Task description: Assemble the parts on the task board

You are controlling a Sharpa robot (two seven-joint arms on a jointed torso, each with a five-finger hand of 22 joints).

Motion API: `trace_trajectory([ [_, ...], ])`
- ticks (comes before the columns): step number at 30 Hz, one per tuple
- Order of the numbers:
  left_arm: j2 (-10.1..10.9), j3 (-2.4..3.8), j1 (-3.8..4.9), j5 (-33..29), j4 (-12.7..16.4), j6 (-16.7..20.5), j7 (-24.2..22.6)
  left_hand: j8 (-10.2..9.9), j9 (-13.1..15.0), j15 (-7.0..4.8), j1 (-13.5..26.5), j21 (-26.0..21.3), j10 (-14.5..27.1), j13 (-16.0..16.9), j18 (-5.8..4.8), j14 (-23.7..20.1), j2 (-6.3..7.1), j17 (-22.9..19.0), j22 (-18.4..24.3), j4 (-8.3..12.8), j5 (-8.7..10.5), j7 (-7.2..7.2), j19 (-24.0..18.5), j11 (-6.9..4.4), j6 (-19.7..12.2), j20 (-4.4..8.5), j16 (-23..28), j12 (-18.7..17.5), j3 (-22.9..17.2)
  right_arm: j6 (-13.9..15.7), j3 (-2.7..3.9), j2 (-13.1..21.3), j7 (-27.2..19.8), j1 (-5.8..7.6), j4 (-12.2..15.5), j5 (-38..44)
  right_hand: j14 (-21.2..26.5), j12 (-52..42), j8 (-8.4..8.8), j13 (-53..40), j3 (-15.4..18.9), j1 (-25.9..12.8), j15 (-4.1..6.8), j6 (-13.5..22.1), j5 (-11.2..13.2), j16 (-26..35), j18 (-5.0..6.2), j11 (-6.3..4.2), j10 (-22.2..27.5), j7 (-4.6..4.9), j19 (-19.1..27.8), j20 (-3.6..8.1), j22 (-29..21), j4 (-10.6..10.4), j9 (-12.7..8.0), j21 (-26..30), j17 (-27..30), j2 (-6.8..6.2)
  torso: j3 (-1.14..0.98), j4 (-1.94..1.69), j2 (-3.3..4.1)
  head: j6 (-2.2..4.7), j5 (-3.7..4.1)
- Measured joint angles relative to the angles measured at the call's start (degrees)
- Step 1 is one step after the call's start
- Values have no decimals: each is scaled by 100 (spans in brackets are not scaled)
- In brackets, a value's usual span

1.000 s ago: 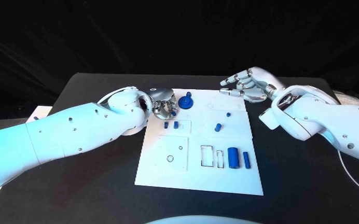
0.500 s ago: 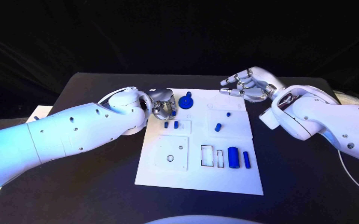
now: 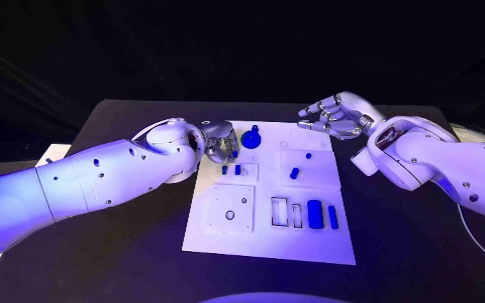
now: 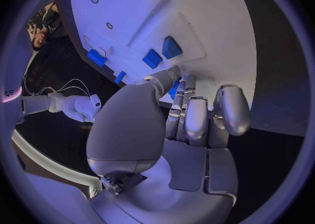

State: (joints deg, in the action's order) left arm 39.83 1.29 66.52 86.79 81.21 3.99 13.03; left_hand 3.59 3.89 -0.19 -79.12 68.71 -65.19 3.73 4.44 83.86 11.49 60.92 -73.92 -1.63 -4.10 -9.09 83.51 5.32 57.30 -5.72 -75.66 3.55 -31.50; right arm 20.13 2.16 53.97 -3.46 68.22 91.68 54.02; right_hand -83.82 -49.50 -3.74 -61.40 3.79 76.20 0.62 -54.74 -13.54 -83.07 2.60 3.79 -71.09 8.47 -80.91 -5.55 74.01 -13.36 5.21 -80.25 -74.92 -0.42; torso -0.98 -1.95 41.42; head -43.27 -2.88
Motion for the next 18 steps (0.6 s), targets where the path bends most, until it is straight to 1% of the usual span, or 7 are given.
trace_trajectory([
  [3, 57, 1, 0, -1, 15, 20, -7, 0, 0, 20, 0, -27, 20, -19, 0, 21, 0, -18, 6, 13, 0, 0, 0, 19, 0, 0, 0, 0, 13, -51, 0, 7, 72, 0, -41, 92, 0, 1293, 0, 928, -18, 290, 0, 13, 0, 354, 0, 21, 698, -1, 9, 9, -58, 51, 17, 44, 0, 59, 1, 2, 0, 11, 6],
  [5, 123, -3, -2, -8, 27, 63, -18, 0, -8, 20, 0, -48, 21, -15, 0, 21, 0, -27, 26, 13, 0, -12, -10, 20, -12, -10, 0, 0, 13, -105, 0, 15, 150, 0, -72, 258, 0, 1885, -24, 1401, -115, 568, 0, -76, 0, 531, 90, 21, 1037, -5, 44, 18, -113, 148, 30, 70, 16, 95, 1, 3, 0, 15, 12],
  [7, 196, -8, -8, -35, 41, 135, -33, 0, -8, 20, -1, -116, 31, -7, 0, 21, 0, -31, 65, 28, 0, -20, -21, 30, -21, -21, 0, 0, -1, -164, 0, 22, 238, -1, -94, 476, 0, 2547, -44, 1993, -285, 914, 0, -96, -23, 619, 91, 47, 1254, -24, 52, 11, -127, 280, 41, 88, 81, 95, 4, 3, 0, 20, 20],
  [12, 487, -1, -15, -461, 105, 536, -152, 73, 15, 20, -157, -305, 26, -2, 0, 21, -156, 48, 191, 121, 0, -46, -75, 35, 147, -32, -20, 0, -216, -396, 0, 37, 576, -10, -115, 1393, -19, 3626, -44, 3346, -657, 1224, -42, -466, 28, 685, 92, 49, 1095, -12, 50, 9, -78, 301, 55, 88, 155, -84, 1, 7, -2, 45, 36],
  [15, 675, 2, -14, -1171, 121, 890, -359, 73, 15, 52, -136, -566, -2, -1, 98, 13, -201, -89, 378, 127, 0, -95, -192, 62, 200, -45, 9, 0, -279, -558, 0, 44, 827, -44, -82, 2082, -20, 3955, -44, 3918, -821, 1283, -41, -630, 103, 769, 92, 8, 832, -68, -5, 1, -24, 259, 55, 66, 247, -149, 0, 10, -2, 68, 68],
  [17, 779, 0, -13, -1859, 136, 1141, -641, 73, 15, 94, -114, -839, -128, 18, 97, -11, -250, -359, 567, 139, 0, -134, -302, 78, 239, -54, 167, 78, -306, -664, 0, 39, 999, -73, -54, 2556, -20, 4136, -36, 4252, -925, 1254, -41, -713, 215, 786, 92, -16, 690, -113, -25, 21, -3, 216, 55, 53, 305, -242, 0, 10, -2, 78, 88],
  [18, 820, -2, -13, -2206, 154, 1242, -807, 73, 15, 92, -130, -965, -195, 35, 167, -58, -266, -501, 654, 139, 0, -136, -360, 61, 242, -53, 252, 120, -306, -707, 0, 32, 1072, -86, -43, 2759, -20, 4212, -14, 4399, -987, 1241, -41, -737, 280, 815, 92, -33, 626, -134, -25, 21, 3, 205, 55, 53, 326, -254, 0, 9, -2, 85, 96],
])
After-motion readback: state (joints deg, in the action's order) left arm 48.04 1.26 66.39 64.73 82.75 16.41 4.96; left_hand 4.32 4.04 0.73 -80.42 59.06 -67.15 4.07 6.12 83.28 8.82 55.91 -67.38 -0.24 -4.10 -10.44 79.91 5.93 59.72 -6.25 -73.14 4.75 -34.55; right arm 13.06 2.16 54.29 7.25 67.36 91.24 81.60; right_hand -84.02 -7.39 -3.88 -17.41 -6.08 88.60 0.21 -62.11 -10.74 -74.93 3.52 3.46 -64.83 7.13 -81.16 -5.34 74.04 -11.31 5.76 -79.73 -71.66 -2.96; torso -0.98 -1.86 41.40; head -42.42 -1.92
